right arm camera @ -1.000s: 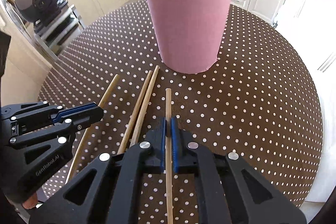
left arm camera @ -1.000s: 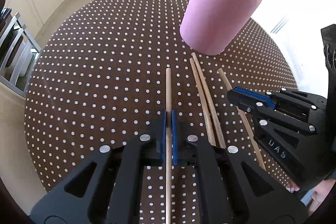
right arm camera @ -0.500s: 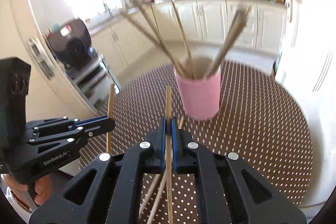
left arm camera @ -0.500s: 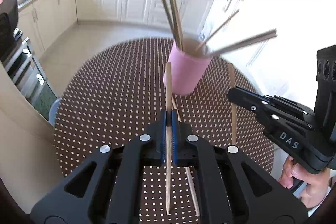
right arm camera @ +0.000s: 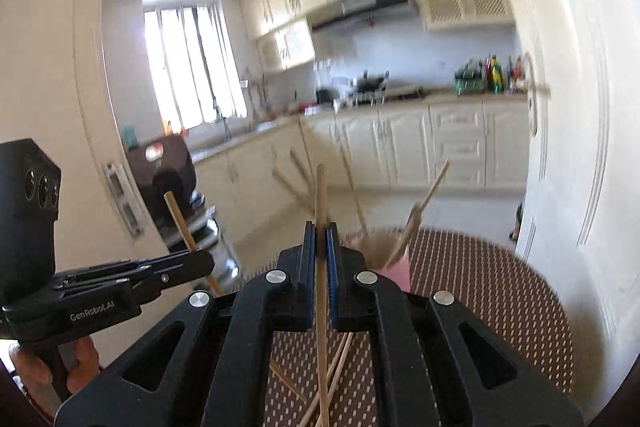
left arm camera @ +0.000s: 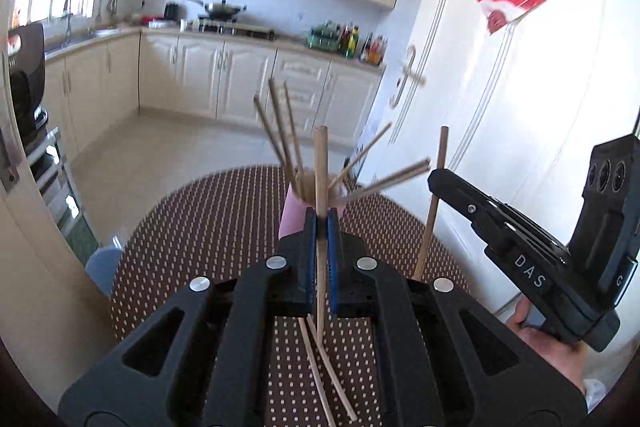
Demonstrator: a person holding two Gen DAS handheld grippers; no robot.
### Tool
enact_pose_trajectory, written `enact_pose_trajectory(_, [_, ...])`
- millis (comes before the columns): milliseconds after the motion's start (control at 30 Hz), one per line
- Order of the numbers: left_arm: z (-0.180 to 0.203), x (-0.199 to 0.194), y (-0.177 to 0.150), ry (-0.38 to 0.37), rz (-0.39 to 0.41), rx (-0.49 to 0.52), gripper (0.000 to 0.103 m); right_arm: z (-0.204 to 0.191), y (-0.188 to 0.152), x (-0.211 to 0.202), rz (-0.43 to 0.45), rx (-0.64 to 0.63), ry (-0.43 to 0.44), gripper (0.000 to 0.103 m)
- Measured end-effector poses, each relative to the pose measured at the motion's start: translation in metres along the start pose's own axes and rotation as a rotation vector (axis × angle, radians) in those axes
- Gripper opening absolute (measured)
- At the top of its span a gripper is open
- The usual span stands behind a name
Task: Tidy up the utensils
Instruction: 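Lift both held chopsticks and carry them over the pink cup, then lower the chopstick into the pink cup and open the left gripper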
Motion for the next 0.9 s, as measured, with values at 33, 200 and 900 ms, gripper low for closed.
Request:
enact_pose_trajectory(33, [0.004, -0.004, 0.005, -0.003, 0.017, 0.002, 0.005, 0.001, 0.004, -0.003, 0.028, -0.002, -0.010, 0.004])
enact_pose_trajectory(200, [0.018, -0.011, 0.027, -0.013, 0.079, 0.019, 0.005, 0.006, 0.023, -0.012, 0.159, -0.009, -0.047, 0.004])
enact_pose_trajectory(900, [0.024, 0.038, 0.103, -0.018, 0.269, -0.021, 0.005, 0.039, 0.068, 0.027, 0.351, -0.012, -0.146, 0.004])
Point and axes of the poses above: each gripper's, at about its wrist camera, not at the fingertips, and x roughly the way its jaws point, z to its right, y to its top, the point moved 8 cm from there along x, roughly the way its jaws point, and after that the axes turned 10 degrees about -x, right-handed, at the moved point
